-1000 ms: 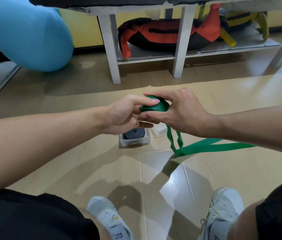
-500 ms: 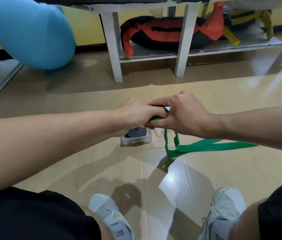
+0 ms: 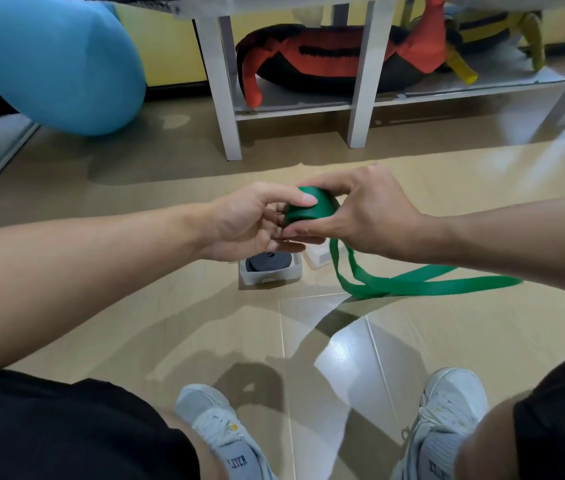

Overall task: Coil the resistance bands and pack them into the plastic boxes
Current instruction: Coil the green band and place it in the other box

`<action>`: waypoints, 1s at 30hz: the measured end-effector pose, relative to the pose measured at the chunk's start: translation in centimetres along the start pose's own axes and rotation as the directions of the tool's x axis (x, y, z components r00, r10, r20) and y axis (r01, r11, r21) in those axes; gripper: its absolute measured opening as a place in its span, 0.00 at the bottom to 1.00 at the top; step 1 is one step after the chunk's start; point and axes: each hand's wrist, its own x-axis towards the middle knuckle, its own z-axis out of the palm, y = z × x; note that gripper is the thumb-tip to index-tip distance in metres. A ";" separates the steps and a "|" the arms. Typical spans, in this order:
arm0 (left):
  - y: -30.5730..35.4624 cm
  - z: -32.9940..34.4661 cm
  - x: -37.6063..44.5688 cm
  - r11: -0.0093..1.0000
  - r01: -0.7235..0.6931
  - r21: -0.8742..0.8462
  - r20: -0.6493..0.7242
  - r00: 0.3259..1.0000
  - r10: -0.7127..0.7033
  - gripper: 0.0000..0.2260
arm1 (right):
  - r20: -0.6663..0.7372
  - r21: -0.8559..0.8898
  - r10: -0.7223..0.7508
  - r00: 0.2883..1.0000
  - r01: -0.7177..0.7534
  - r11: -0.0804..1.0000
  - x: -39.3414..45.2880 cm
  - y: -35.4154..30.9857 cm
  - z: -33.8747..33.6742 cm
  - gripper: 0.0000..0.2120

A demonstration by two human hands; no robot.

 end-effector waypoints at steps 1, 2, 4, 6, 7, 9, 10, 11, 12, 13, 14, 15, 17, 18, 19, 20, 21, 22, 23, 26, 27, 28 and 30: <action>0.0 0.1 0.0 0.999 0.027 0.016 -0.008 1.000 -0.027 0.20 | 0.011 -0.037 0.006 1.000 -0.005 0.999 0.1 0.2 0.0 0.18; 0.0 0.3 0.0 0.996 0.055 0.067 -0.042 0.998 -0.052 0.16 | 0.022 -0.073 0.024 0.999 -0.023 0.997 0.1 0.4 -0.1 0.16; 0.0 0.6 0.2 0.954 0.113 0.276 -0.145 0.987 -0.075 0.13 | 0.047 -0.139 0.070 0.996 -0.063 0.988 0.0 0.9 0.1 0.15; -0.2 1.0 0.4 0.883 0.139 0.448 -0.217 0.975 -0.044 0.18 | 0.063 -0.210 0.074 0.995 -0.060 0.976 -0.2 1.3 0.3 0.17; -0.5 1.2 0.6 0.864 0.134 0.486 -0.248 0.969 -0.010 0.21 | 0.067 -0.238 0.067 0.995 -0.050 0.970 -0.2 1.3 0.4 0.18; -1.0 1.4 1.0 0.864 0.111 0.492 -0.315 0.947 0.057 0.24 | 0.072 -0.265 0.065 0.995 -0.043 0.963 -0.2 1.1 0.3 0.19; -1.1 1.5 1.1 0.874 0.095 0.477 -0.334 0.939 0.080 0.24 | 0.074 -0.268 0.070 0.995 -0.048 0.962 -0.2 1.0 0.3 0.19; -1.2 1.6 1.2 0.883 0.073 0.463 -0.340 0.935 0.100 0.23 | 0.075 -0.267 0.074 0.994 -0.051 0.962 -0.2 0.9 0.2 0.19; -1.3 1.5 1.2 0.885 0.048 0.464 -0.337 0.933 0.126 0.21 | 0.073 -0.264 0.076 0.994 -0.054 0.963 -0.3 0.9 0.2 0.19; -1.2 1.4 1.2 0.879 0.019 0.476 -0.329 0.931 0.158 0.20 | 0.064 -0.258 0.075 0.995 -0.056 0.965 -0.4 0.9 0.2 0.19; -1.1 1.3 1.2 0.873 -0.007 0.488 -0.321 0.929 0.187 0.18 | 0.048 -0.248 0.072 0.996 -0.058 0.967 -0.5 0.8 0.1 0.19; -1.0 1.2 1.1 0.872 -0.029 0.489 -0.316 0.926 0.208 0.17 | 0.032 -0.228 0.071 0.997 -0.062 0.972 -0.4 0.6 0.2 0.19; -1.0 0.9 1.0 0.919 -0.046 0.391 -0.320 0.930 0.183 0.16 | 0.038 -0.138 0.081 0.996 -0.075 0.988 -0.3 0.6 0.2 0.22; -1.0 0.7 1.0 0.951 -0.047 0.306 -0.311 0.939 0.146 0.16 | 0.065 -0.087 0.096 0.993 -0.090 0.992 -0.3 0.7 0.2 0.26; -1.0 0.5 0.9 0.973 -0.045 0.228 -0.287 0.951 0.112 0.16 | 0.093 -0.048 0.117 0.989 -0.113 0.992 -0.3 0.8 0.1 0.29; -1.0 0.2 0.8 0.984 -0.043 0.174 -0.260 0.962 0.088 0.15 | 0.109 -0.024 0.141 0.984 -0.139 0.990 -0.4 0.9 0.1 0.31; -0.9 -0.2 0.6 0.989 -0.048 0.141 -0.234 0.969 0.080 0.15 | 0.108 -0.011 0.155 0.982 -0.155 0.988 -0.5 1.0 0.0 0.31; -0.8 -0.5 0.5 0.992 -0.059 0.114 -0.206 0.975 0.081 0.16 | 0.094 -0.008 0.155 0.983 -0.154 0.988 -0.6 1.0 0.0 0.29; -0.7 -0.8 0.3 0.994 -0.067 0.088 -0.179 0.980 0.082 0.19 | 0.073 -0.013 0.137 0.988 -0.136 0.991 -0.6 0.9 0.0 0.28; -0.5 -1.5 0.1 0.998 -0.049 0.049 -0.106 0.993 0.054 0.23 | 0.032 -0.020 0.075 0.997 -0.074 0.997 -0.6 0.5 0.0 0.26; -0.6 -1.6 0.0 0.998 -0.039 0.041 -0.084 0.996 0.042 0.23 | 0.026 -0.015 0.059 0.998 -0.059 0.998 -0.6 0.5 0.1 0.24; -0.6 -1.7 -0.1 0.999 -0.025 0.023 -0.063 0.998 0.026 0.23 | 0.021 -0.008 0.047 0.999 -0.047 0.999 -0.6 0.5 0.1 0.23; -0.8 -1.9 -0.3 1.000 0.012 -0.016 -0.024 1.000 -0.013 0.24 | 0.026 -0.005 0.027 0.999 -0.026 1.000 -0.6 0.5 0.2 0.21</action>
